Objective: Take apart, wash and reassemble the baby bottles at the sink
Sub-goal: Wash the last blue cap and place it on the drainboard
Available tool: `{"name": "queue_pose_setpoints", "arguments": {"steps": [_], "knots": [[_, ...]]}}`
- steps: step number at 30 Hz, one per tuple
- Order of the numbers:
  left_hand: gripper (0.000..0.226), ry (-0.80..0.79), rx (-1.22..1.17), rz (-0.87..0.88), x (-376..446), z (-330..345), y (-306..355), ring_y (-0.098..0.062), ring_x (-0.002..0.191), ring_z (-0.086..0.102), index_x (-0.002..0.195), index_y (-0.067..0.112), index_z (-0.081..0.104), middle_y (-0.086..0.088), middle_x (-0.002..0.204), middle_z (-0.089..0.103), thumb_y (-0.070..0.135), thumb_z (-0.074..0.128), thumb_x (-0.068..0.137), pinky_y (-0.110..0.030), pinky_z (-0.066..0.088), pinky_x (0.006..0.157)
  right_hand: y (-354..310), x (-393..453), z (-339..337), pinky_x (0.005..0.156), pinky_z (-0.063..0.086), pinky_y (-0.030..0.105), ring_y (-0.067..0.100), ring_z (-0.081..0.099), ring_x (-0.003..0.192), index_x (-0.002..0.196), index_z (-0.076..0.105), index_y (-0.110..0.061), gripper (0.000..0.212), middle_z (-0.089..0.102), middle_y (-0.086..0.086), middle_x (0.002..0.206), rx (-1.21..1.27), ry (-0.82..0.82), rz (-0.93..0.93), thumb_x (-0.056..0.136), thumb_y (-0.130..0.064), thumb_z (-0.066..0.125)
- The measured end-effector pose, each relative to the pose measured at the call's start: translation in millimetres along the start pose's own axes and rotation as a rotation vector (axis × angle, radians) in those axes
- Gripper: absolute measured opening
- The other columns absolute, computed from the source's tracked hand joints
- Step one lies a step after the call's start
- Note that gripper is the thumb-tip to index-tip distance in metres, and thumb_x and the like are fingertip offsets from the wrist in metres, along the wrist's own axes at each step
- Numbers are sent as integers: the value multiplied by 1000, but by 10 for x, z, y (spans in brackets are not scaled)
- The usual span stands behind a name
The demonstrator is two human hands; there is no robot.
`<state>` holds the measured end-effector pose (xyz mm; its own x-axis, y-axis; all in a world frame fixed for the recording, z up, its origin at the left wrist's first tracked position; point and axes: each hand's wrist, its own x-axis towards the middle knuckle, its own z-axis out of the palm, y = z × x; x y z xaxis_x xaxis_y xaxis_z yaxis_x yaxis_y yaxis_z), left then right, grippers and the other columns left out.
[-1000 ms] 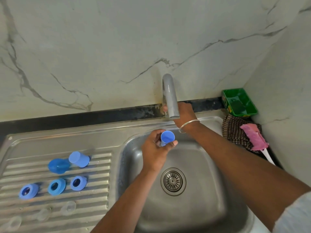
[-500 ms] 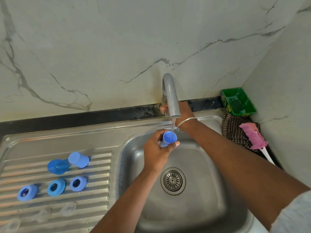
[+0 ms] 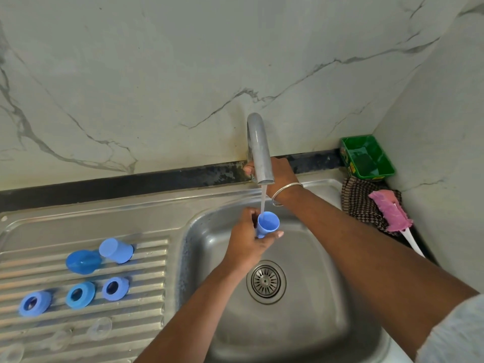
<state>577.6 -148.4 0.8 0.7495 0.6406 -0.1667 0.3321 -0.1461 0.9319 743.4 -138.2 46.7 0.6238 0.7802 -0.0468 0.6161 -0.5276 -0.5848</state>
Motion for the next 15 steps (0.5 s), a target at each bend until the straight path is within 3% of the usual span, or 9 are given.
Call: {"name": "queue_pose_setpoints", "arguments": {"steps": [3,6,8,10,13,15], "knots": [[42,39,3,27,37,7,23,2,82,59,95,32,52,14,90,63,19,86,75,-11,46,71,23,11,34,67,43,26,22,52,67,72,51,-21,22,53,0,68,-36,-10,10,94,-22,54],[34,53,-501,-177,69,-19,173,-11,89,67,105,21,61,4,100,69,11,81,79,-31,58,80,50,36,44,66,51,33,25,59,67,65,57,-19,26,62,4,66,-9,-21,21,91,-19,54],[29,114,-782,-374,120,-49,242,-19,91,70,114,18,61,-4,111,68,18,73,88,-40,62,73,59,32,34,65,48,31,23,56,64,59,50,-23,34,54,-1,59,-38,-18,8,93,-19,53],[35,110,-826,-577,160,-51,254,-23,88,70,118,14,60,-12,113,68,35,68,91,-35,60,61,52,17,6,67,49,31,23,57,67,62,51,-22,32,53,0,61,-40,-16,-15,94,-19,53],[55,27,-923,-856,139,-5,300,-22,68,70,119,6,60,-19,104,70,47,71,85,-24,53,46,64,-4,14,77,53,32,26,61,75,77,60,-16,21,59,6,73,-9,-42,-30,97,-19,54],[65,-6,-1007,-959,139,46,320,-20,56,67,121,2,59,-19,96,70,48,77,79,-21,51,40,67,-9,16,84,55,43,31,62,80,75,58,-14,23,62,12,77,23,-47,-21,97,-15,53]]}}
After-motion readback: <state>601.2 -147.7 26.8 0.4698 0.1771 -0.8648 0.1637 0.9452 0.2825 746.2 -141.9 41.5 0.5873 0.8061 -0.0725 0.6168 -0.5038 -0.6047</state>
